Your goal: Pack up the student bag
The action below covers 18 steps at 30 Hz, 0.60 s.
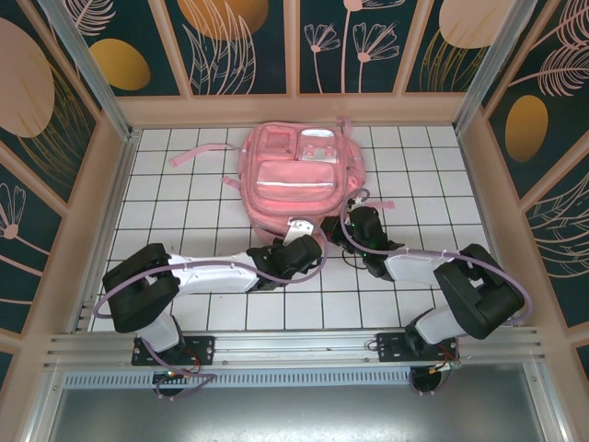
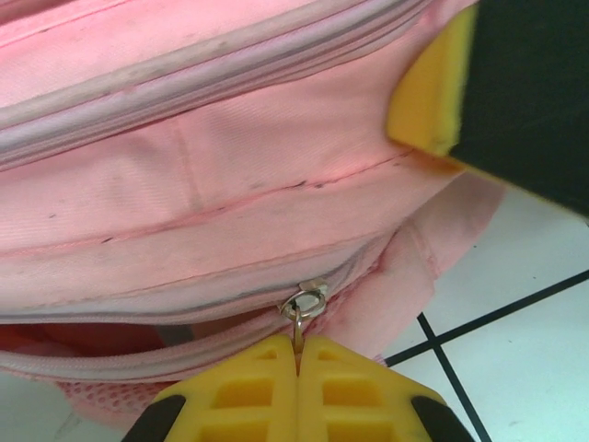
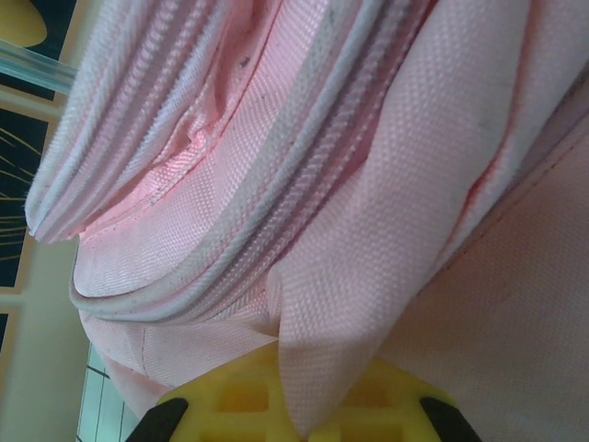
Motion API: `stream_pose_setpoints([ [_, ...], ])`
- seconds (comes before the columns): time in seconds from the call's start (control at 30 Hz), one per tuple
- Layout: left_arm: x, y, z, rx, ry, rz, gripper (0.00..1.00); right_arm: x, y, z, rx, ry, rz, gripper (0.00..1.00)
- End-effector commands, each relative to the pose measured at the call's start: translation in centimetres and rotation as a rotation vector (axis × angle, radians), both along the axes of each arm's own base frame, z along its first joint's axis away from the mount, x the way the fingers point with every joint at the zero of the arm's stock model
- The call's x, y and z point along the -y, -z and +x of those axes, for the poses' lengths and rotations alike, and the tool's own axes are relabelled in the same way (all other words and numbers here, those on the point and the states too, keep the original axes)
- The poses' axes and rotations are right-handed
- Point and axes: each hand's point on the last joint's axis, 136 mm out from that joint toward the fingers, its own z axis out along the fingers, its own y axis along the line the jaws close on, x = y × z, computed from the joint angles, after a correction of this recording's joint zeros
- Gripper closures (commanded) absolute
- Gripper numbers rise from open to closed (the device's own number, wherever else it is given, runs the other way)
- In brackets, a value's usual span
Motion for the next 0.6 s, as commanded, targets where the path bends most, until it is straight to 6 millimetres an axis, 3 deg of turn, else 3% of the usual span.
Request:
stream_pose_setpoints([
  [0.0, -4.0, -0.2, 0.8, -0.002, -0.108, 0.033, 1.0, 3.4, -0.9, 1.8, 0.047, 0.09, -0.066, 1.0],
  [0.2, -7.8, 0.0, 1.7, -0.015, -0.191, 0.05, 1.0, 6.0, -1.1, 2.4, 0.063, 0.128, -0.103, 1.0],
  [0.37, -10.7, 0.3, 2.4, -0.016, -0.259, 0.104, 1.0, 9.5, -0.7, 3.6, 0.059, 0.186, -0.135, 1.0],
  [0.5, -11.1, 0.1, 2.7, -0.018, -0.26, 0.083, 1.0, 12.2, -0.8, 4.8, 0.063, 0.225, -0.179, 1.0],
  [0.57, -10.3, -0.2, 2.8, -0.022, -0.228, 0.061, 1.0, 12.8, -1.3, 5.2, 0.076, 0.22, -0.183, 1.0],
])
